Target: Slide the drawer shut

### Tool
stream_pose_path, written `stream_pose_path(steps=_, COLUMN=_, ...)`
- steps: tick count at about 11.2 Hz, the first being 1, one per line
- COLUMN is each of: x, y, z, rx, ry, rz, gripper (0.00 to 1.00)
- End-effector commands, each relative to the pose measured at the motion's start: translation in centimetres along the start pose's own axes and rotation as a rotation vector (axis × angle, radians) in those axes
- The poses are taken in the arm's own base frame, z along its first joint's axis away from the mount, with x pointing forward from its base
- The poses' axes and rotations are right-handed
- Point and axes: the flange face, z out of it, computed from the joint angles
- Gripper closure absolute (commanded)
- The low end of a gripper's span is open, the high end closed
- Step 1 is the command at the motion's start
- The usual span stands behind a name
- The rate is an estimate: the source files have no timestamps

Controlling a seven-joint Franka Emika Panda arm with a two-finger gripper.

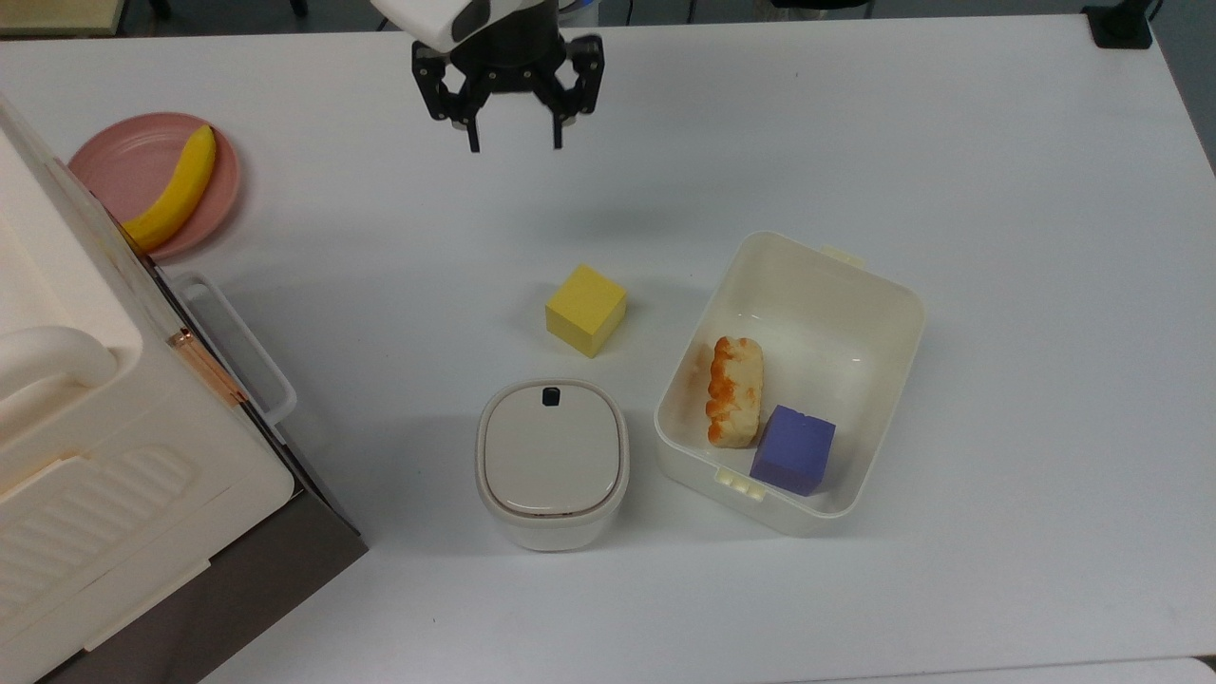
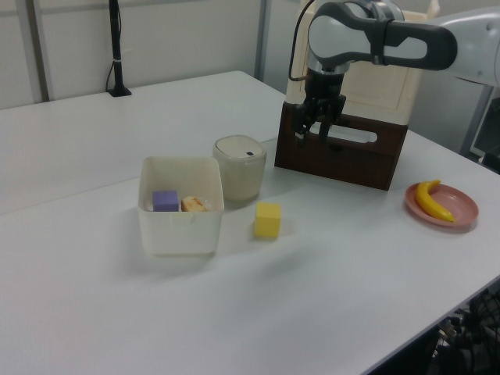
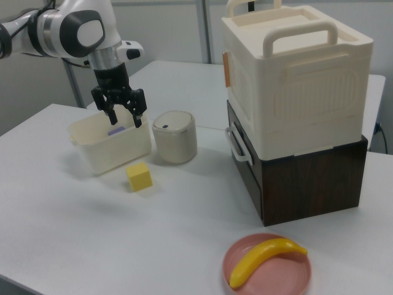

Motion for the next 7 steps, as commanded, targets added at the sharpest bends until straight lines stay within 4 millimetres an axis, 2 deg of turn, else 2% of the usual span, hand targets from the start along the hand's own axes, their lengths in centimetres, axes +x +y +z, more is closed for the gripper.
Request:
stream_pose_path(steps=1, x=-1.14, y=0.68, z=0.30, rx=0.029, ry=-0.020, rz=-0.131, gripper=0.00)
stream_pose_path(steps=5, x=-1.34, y=1.19, z=0.34, rx=0.031, ry=-0.046, rz=-0.096, gripper=0.00)
stream_pose_path(steps=7, x=-1.09, y=1.20, z=0.60, rx=0.028, ry=-0.046, rz=0.012, gripper=0.00)
